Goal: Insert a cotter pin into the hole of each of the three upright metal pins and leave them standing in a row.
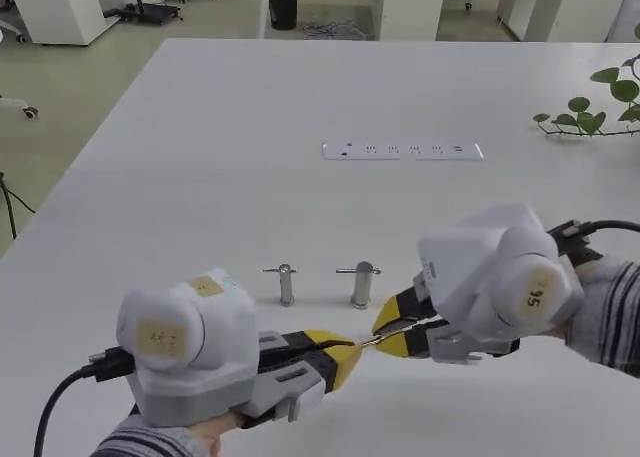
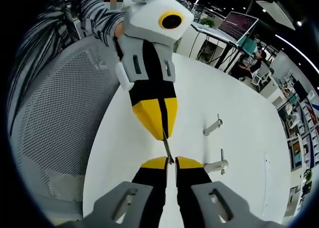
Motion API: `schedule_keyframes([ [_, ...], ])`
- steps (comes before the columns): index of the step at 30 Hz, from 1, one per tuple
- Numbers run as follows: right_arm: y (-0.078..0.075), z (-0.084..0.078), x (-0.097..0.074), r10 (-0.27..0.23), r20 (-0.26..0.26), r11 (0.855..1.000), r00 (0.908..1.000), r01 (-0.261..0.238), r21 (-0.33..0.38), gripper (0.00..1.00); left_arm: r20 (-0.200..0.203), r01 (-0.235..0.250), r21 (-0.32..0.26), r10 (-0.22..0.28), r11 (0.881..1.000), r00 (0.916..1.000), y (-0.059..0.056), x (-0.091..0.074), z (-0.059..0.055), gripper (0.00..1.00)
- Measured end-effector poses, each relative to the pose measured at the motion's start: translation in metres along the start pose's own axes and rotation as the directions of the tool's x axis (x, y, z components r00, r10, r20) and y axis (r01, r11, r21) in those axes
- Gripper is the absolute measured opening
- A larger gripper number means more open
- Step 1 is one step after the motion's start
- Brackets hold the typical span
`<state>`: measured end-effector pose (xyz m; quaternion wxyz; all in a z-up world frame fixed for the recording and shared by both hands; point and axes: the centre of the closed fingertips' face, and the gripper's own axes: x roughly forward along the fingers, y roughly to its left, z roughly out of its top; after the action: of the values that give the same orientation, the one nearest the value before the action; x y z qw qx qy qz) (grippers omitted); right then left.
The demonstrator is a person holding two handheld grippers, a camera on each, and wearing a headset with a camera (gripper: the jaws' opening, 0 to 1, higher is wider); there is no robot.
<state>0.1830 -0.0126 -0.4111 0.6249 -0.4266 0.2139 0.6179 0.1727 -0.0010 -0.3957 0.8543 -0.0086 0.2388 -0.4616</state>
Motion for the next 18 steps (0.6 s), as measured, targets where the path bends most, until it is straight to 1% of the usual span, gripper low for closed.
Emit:
schedule_keyframes([
  [1,0.002,0.000,0.000,0.008,0.002,1.000,1.0000,-0.008,0.003,0.01,-0.008,0.008,0.035,-0.007,0.999,0.9999,-0.001,0.000,0.000,0.00],
  [3,0.004,-0.002,0.001,0.021,-0.006,1.000,0.9998,-0.021,-0.001,0.01,-0.009,0.027,0.086,-0.027,0.996,0.9996,-0.005,0.000,0.001,0.00],
  [5,0.007,-0.003,0.001,0.030,-0.007,1.000,0.9995,-0.030,-0.002,0.02,-0.018,0.036,0.093,-0.035,0.995,0.9992,-0.006,-0.001,-0.001,0.00],
  [7,0.010,-0.003,0.001,0.045,-0.003,0.999,0.9990,-0.045,0.002,0.01,-0.037,0.055,0.149,-0.050,0.987,0.9981,-0.008,-0.001,-0.003,0.00],
  [8,0.012,-0.002,0.001,0.053,0.000,0.999,0.9986,-0.053,0.004,0.01,-0.039,0.065,0.175,-0.059,0.983,0.9975,-0.009,-0.002,-0.003,0.00],
  [12,0.019,-0.001,0.002,0.089,0.007,0.996,0.9960,-0.089,0.003,0.00,-0.050,0.103,0.208,-0.094,0.973,0.9943,-0.014,-0.003,-0.004,0.00],
  [13,0.021,0.000,0.002,0.094,0.010,0.996,0.9955,-0.094,0.004,0.00,-0.046,0.112,0.225,-0.105,0.968,0.9934,-0.015,-0.004,-0.003,0.00],
  [15,0.024,0.001,0.002,0.113,0.016,0.994,0.9935,-0.113,0.009,0.00,-0.045,0.123,0.229,-0.116,0.966,0.9923,-0.017,-0.004,-0.003,0.00],
  [18,0.028,0.001,0.002,0.128,0.012,0.992,0.9917,-0.128,0.003,0.00,-0.058,0.135,0.246,-0.125,0.960,0.9905,-0.018,-0.005,-0.005,0.00],
])
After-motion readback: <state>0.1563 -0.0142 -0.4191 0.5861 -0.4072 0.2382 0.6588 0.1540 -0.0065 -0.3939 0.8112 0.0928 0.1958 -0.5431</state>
